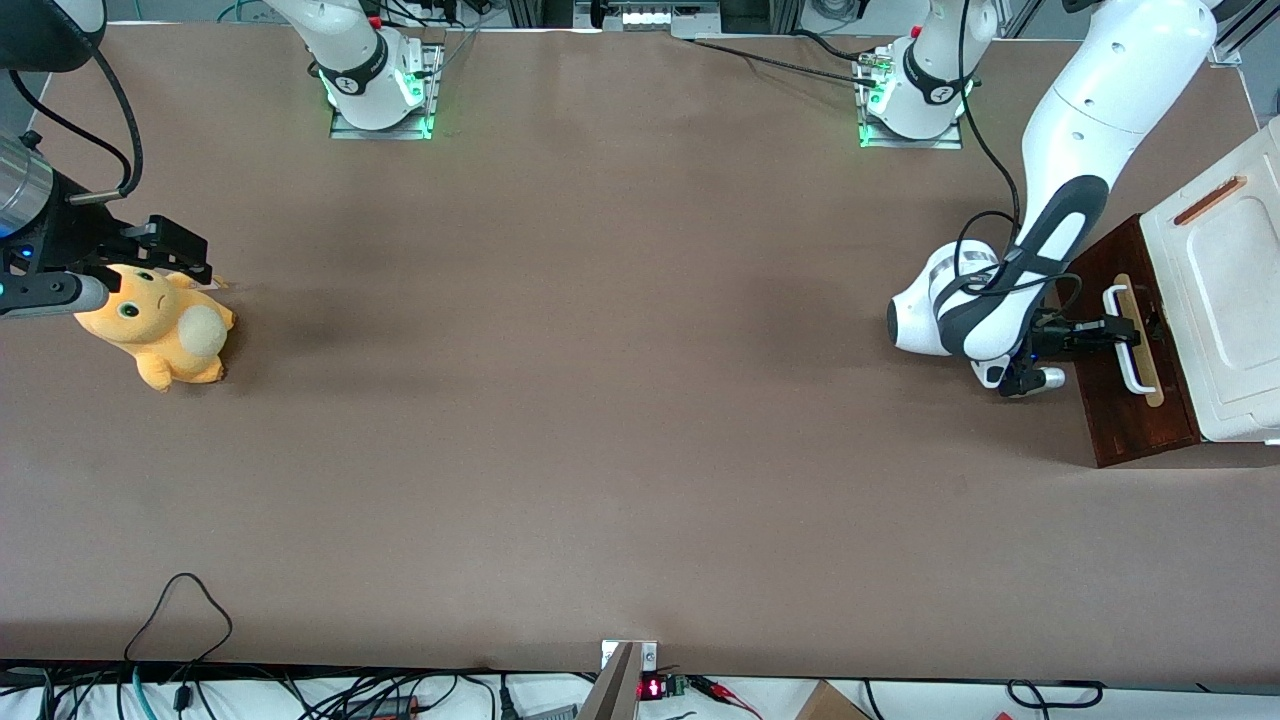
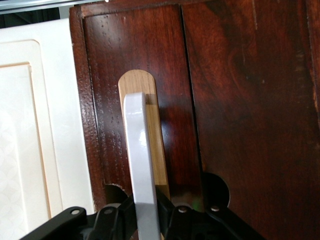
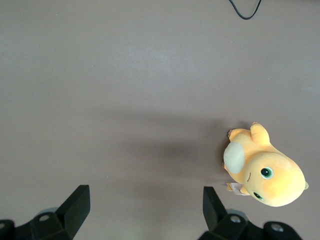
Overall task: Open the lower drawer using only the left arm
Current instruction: 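Close the left gripper around the white bar handle, then pull the handle away from the cabinet with the left gripper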
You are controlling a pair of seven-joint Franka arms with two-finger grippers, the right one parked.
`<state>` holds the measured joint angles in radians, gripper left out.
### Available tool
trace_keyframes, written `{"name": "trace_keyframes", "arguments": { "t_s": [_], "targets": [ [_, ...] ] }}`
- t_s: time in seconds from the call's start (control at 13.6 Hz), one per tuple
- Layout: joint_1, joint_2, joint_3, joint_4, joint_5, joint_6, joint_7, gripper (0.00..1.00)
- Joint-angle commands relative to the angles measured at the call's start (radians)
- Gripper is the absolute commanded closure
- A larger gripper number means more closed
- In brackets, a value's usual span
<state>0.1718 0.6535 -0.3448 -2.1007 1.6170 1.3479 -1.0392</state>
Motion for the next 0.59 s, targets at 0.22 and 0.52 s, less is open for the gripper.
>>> {"name": "trace_keyframes", "arguments": {
  "t_s": [0.22,0.52],
  "targets": [
    [-0.058,0.006,-0.112,-0.002,0.006,-0.088,0.010,0.99],
    [-0.066,0.015,-0.140,-0.004,-0.003,-0.102,0.004,0.96]
  ]
}}
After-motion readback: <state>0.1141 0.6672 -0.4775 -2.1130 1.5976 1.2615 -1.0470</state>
